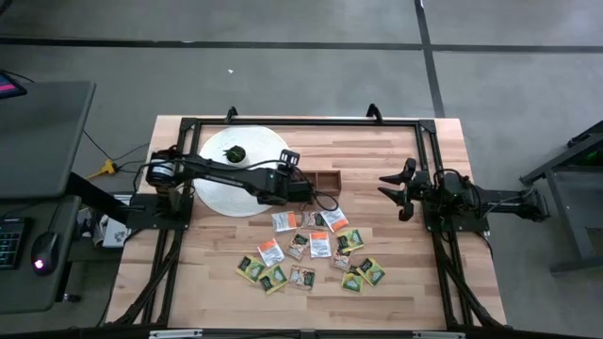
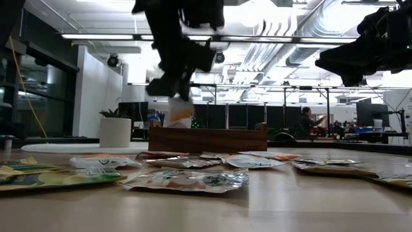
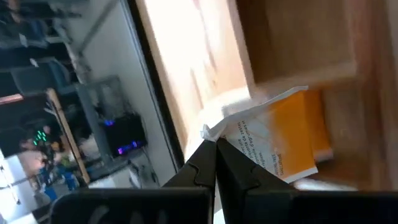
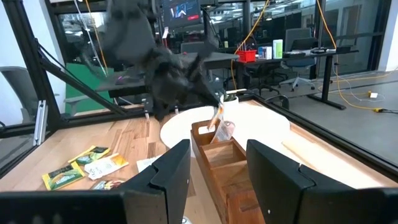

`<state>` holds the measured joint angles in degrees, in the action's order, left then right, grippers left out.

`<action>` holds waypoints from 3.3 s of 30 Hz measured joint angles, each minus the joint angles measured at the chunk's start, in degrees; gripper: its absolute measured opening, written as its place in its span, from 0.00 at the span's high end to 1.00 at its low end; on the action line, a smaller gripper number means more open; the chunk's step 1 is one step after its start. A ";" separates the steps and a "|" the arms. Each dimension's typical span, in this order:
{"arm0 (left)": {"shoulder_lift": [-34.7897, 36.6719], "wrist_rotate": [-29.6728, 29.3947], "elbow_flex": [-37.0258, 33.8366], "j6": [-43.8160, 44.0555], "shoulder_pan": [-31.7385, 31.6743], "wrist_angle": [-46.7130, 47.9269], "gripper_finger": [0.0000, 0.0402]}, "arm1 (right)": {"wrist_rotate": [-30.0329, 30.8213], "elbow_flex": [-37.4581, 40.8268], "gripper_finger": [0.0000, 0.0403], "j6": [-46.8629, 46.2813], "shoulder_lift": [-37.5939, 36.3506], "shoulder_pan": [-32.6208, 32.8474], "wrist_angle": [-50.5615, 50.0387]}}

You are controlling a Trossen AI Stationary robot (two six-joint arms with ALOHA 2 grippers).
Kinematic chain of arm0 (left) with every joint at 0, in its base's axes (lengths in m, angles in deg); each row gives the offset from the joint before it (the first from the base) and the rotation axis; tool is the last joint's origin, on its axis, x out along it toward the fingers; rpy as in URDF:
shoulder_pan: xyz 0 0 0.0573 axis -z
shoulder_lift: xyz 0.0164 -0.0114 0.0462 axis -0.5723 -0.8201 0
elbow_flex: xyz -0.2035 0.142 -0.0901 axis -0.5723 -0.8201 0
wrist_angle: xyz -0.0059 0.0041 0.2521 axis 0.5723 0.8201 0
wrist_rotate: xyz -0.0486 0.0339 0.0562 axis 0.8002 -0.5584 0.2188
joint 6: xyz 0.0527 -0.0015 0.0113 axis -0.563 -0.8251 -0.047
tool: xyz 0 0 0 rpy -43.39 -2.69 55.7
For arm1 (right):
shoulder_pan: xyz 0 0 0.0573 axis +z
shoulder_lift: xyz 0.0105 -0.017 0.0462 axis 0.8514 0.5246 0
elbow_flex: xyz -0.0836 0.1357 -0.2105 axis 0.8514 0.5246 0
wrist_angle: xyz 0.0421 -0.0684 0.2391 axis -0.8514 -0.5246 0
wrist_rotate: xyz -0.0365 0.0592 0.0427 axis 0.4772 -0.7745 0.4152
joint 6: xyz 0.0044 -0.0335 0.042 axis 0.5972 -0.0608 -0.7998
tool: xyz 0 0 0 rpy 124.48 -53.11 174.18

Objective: Pick & Place Tea
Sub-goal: Put the white tea bag into the left section of the wooden organizer

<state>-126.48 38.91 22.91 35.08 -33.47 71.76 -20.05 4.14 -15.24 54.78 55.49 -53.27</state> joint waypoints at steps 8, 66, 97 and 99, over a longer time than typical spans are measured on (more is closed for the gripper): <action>-1.94 0.02 0.10 0.72 -1.33 -1.50 1.00 | 0.02 0.00 0.62 0.00 0.19 0.00 0.11; -4.40 7.22 0.20 6.44 -2.58 2.49 0.76 | 0.01 0.00 0.62 0.00 0.35 -0.02 0.07; 22.17 28.24 -11.61 31.47 -2.08 -2.59 0.57 | 0.02 0.00 0.62 0.00 0.39 -0.01 0.28; 26.13 31.29 -16.69 36.75 -1.97 -3.70 0.57 | 0.05 0.02 0.62 0.00 0.28 -0.01 0.04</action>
<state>-100.35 70.19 6.22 71.83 -35.44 68.06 -20.00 4.16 -15.24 55.06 55.48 -53.23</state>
